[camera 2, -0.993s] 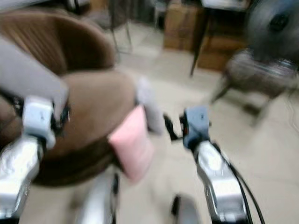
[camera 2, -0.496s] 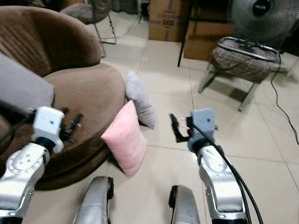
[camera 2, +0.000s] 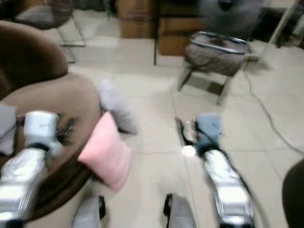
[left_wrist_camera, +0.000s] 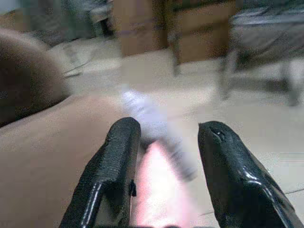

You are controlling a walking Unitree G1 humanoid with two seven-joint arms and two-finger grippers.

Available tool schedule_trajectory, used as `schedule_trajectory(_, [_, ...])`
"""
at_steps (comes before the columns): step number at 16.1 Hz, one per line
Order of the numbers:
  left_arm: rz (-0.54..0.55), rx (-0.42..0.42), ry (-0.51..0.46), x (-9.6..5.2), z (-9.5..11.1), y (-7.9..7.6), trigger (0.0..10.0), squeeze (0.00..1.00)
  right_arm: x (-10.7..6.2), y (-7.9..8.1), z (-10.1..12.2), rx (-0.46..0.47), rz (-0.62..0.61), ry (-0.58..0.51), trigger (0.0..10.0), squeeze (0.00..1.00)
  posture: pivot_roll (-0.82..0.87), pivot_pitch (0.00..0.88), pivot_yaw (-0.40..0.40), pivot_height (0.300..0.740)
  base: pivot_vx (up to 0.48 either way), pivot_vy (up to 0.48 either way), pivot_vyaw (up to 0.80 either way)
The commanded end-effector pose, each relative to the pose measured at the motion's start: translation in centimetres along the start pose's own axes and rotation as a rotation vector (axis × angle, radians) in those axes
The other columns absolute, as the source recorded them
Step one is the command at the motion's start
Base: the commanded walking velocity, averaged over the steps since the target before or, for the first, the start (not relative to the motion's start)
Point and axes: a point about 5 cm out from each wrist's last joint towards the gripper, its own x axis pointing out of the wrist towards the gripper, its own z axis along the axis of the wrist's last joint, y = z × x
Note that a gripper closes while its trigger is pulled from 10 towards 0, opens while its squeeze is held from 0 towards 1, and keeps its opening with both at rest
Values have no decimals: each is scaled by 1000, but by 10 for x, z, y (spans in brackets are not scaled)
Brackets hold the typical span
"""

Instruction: Move the pillow to the sofa from floor

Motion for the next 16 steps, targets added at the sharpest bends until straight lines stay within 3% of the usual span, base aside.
schedule_trajectory(1, [45, 17, 23, -5, -5, 13, 10000, 0, 4, 12, 8, 13, 46, -34, 10000, 0, 49, 0, -10, 590, 379, 0, 0])
schedule_trajectory(12, [33, 45, 21, -4, -4, 12, 10000, 0, 3, 14, 11, -1, 79, -56, 10000, 0, 49, 0, 9, 590, 344, 0, 0])
schedule_trajectory(16, [8, 79, 88, 7, -14, 13, 10000, 0, -2, 12, 16, -7, 100, -63, 10000, 0, 24, 0, 23, 590, 0, 0, 0])
